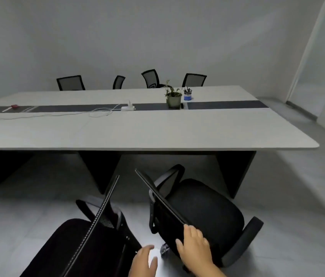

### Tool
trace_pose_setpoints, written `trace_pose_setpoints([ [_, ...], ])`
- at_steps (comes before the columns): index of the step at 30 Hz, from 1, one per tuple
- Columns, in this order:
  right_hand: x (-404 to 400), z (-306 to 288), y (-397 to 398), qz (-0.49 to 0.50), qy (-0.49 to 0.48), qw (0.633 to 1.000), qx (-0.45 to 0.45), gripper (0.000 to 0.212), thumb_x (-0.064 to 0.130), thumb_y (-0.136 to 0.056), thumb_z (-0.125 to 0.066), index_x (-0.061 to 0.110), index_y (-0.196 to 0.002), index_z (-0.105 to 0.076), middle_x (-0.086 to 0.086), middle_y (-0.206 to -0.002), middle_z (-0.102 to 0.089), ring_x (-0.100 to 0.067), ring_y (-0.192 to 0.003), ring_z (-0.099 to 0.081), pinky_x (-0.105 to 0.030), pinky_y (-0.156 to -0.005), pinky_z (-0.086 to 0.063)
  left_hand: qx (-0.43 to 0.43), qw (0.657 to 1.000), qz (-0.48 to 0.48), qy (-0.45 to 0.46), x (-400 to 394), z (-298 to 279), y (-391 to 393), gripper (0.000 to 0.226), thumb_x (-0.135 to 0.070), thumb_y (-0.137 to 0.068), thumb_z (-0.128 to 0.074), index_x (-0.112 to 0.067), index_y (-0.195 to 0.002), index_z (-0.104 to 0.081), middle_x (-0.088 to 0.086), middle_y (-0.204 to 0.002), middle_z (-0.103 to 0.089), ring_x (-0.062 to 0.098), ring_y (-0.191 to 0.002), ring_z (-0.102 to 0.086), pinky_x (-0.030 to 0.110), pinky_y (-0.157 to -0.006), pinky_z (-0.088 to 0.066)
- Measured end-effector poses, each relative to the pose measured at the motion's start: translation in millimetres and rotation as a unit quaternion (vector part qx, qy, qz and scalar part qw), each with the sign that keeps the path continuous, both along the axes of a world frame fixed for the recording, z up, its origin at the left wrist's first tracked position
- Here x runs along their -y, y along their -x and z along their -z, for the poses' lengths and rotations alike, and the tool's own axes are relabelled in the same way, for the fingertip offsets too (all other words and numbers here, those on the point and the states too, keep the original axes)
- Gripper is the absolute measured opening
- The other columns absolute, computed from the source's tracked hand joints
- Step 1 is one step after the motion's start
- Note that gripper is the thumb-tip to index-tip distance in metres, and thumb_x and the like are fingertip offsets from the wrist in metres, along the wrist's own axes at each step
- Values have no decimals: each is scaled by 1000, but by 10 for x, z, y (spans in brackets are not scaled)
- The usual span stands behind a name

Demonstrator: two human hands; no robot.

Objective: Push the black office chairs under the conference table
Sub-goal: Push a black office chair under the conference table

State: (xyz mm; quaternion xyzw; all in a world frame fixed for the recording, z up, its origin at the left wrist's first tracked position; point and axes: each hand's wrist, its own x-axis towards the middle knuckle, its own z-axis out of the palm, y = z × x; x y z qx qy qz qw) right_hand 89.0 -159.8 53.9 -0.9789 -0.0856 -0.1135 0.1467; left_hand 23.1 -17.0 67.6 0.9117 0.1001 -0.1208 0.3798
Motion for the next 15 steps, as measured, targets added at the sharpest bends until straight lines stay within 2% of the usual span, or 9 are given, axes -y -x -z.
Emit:
trace_pose_setpoints([
  [2,-58,20,-82,15,21,1000,-1,52,35,-20,-90,13,-59,-62,-2,-56,-59,-20,-47,-57,-30,-35,-43,80,996,-37,-31,11,-37,-203,40,-27,-91,-42,-22,-130,-37,-2,-137,-40,11,-125,-37,15,-100,-26],
  [5,10,127,-81,30,53,998,-16,46,21,-29,-91,11,-57,-57,-5,-54,-55,-24,-47,-54,-28,-37,-42,119,989,7,-87,-19,-95,-449,39,-22,-93,-39,-16,-132,-37,-2,-136,-40,14,-125,-36,19,-100,-27],
  [6,77,189,-116,31,56,998,5,44,18,-30,-91,11,-55,-56,-6,-53,-54,-24,-45,-54,-28,-37,-41,119,987,19,-107,-20,-104,-519,40,-23,-93,-39,-16,-133,-35,-1,-139,-38,14,-128,-33,21,-102,-26],
  [10,336,256,-146,3,81,997,18,44,21,-32,-92,13,-47,-52,-2,-48,-50,-18,-41,-50,-24,-34,-37,125,972,91,-177,79,-27,-897,48,-28,-94,-39,-17,-139,-27,2,-150,-20,17,-139,-13,28,-112,-18],
  [12,475,297,-136,-16,106,993,38,44,23,-34,-92,14,-48,-51,-1,-49,-49,-17,-41,-48,-23,-35,-36,128,956,141,-225,140,73,-1052,51,-31,-93,-40,-17,-140,-25,3,-151,-17,19,-140,-10,29,-114,-14],
  [13,575,301,-123,-23,114,992,46,44,24,-35,-92,14,-48,-50,-1,-50,-49,-17,-41,-48,-23,-35,-36,129,948,159,-243,150,115,-1115,51,-31,-92,-44,-16,-138,-28,5,-149,-21,21,-139,-14,30,-113,-17],
  [15,837,349,-118,-33,128,989,70,43,25,-36,-91,15,-51,-53,0,-51,-49,-17,-43,-49,-23,-36,-36,189,929,188,-255,159,187,-1205,50,-31,-80,-62,-18,-125,-45,9,-130,-47,24,-123,-34,34,-102,-37],
])
